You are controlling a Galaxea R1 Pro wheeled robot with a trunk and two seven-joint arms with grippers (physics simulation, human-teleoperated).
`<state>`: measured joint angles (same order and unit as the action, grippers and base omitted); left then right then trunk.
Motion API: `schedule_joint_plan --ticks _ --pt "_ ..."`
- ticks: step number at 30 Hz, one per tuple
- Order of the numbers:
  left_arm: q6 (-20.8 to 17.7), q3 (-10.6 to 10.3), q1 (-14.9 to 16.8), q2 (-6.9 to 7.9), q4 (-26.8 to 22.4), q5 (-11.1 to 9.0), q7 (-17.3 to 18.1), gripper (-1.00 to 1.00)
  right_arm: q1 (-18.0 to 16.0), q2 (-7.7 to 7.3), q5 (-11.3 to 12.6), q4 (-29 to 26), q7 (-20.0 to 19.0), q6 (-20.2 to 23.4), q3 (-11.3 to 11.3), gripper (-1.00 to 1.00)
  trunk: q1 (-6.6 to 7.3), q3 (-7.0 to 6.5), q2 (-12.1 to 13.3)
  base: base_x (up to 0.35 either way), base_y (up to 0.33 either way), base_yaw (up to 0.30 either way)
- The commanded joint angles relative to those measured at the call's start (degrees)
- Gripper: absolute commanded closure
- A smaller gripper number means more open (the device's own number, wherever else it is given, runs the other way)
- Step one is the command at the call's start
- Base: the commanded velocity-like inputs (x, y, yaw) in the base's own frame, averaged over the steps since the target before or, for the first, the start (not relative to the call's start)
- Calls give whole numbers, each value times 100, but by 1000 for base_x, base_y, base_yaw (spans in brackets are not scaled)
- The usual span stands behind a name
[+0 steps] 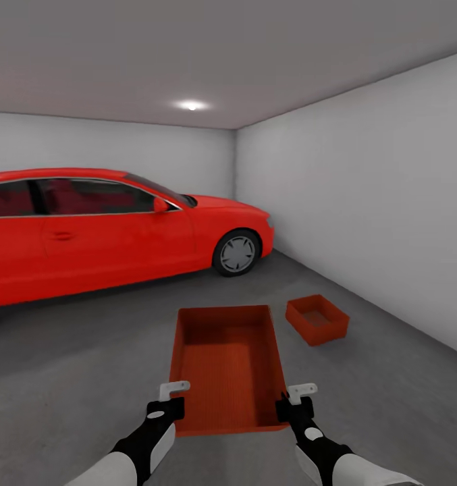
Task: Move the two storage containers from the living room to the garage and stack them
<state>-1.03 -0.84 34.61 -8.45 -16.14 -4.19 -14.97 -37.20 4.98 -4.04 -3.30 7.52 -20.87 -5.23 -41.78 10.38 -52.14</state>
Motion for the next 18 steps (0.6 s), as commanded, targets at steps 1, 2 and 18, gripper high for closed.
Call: schedule_joint_plan --ticks 1,2,18 --pt "165 49 2 45 -30 85 -93 100 -6 -3 89 23 83 -23 268 100 -4 8 -6 298 224 -285" --pt "165 49 2 45 -30 85 -93 100 -6 -2 92 23 83 -23 268 100 -4 8 -6 298 224 -285" --pt "165 49 2 45 -30 85 -93 100 -6 1 88 23 83 -23 267 100 -4 8 -6 298 224 -285"
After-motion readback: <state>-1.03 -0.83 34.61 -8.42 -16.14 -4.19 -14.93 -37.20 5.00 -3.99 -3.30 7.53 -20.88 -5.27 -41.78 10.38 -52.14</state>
